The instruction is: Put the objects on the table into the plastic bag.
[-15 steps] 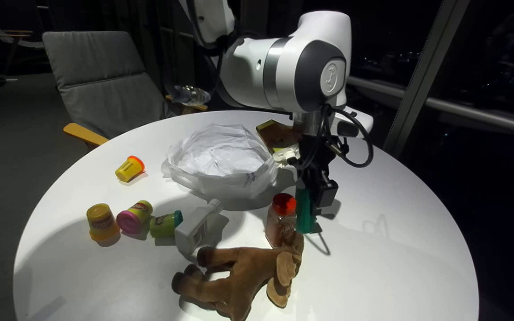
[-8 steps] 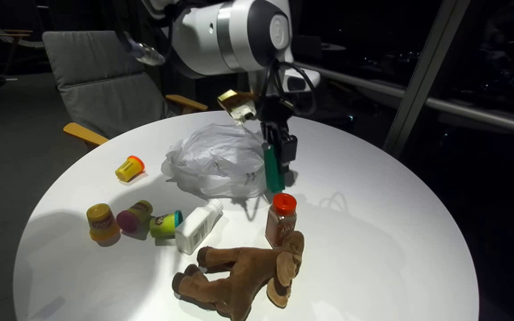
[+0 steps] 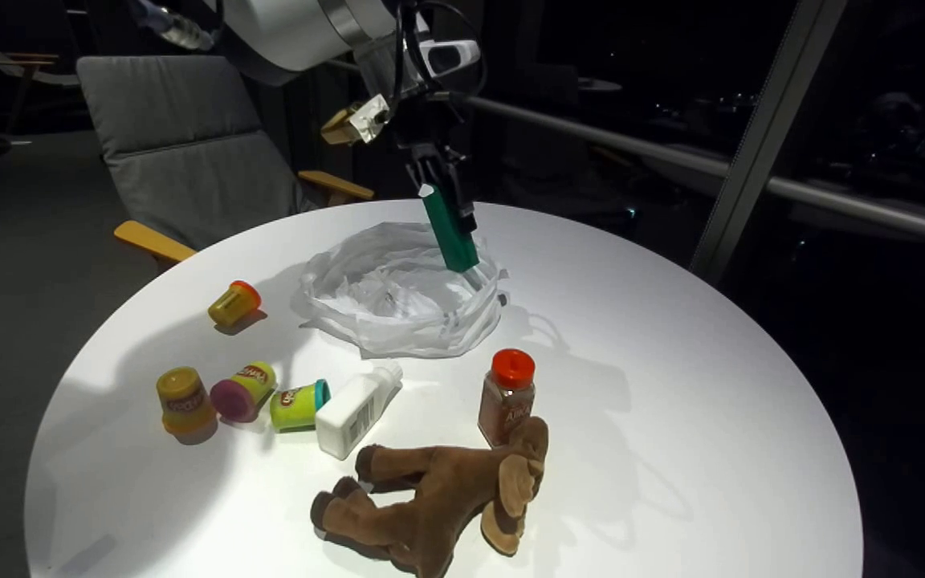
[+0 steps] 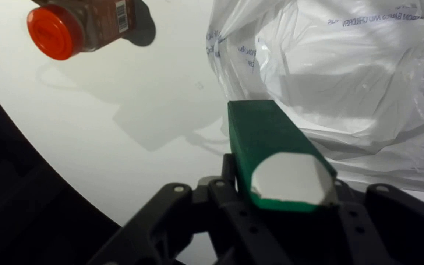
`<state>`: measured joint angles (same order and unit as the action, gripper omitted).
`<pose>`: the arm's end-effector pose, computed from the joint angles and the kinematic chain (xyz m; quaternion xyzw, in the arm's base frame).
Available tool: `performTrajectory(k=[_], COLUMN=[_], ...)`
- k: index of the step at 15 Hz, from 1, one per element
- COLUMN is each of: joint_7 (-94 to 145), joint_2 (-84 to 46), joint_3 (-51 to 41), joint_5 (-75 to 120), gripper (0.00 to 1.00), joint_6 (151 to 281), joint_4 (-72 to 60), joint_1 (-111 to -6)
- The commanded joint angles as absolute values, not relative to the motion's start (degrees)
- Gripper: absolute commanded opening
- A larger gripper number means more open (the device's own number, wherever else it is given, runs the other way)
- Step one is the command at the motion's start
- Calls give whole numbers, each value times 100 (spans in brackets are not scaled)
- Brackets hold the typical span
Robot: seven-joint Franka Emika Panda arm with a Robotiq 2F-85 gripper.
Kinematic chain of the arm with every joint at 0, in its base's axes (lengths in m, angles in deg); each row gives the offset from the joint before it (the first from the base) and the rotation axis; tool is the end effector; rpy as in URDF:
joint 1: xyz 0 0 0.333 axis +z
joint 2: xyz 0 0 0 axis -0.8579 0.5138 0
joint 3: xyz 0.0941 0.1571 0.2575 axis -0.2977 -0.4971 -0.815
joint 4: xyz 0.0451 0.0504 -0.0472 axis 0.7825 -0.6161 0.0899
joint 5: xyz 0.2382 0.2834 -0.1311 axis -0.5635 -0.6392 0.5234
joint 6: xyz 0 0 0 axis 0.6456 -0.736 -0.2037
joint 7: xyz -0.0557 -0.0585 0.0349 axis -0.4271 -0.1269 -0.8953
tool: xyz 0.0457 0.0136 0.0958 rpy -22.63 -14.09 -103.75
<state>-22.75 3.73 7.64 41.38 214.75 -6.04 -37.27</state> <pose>0.6933 0.0845 0.2446 0.9434 -0.2417 0.1248 0.1899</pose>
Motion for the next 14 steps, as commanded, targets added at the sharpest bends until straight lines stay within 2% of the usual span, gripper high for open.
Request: performTrajectory(k=[1, 7, 14], joint_7=[-1515, 924, 3266], joint_2=[375, 546, 800], joint_3=[384, -632, -1613], joint_5=[4230, 2829, 1312], gripper=[14, 14, 14], joint_6=[21845, 22691, 21585], joint_4=[-453, -373, -211], joint_1=[-4341, -5679, -6514])
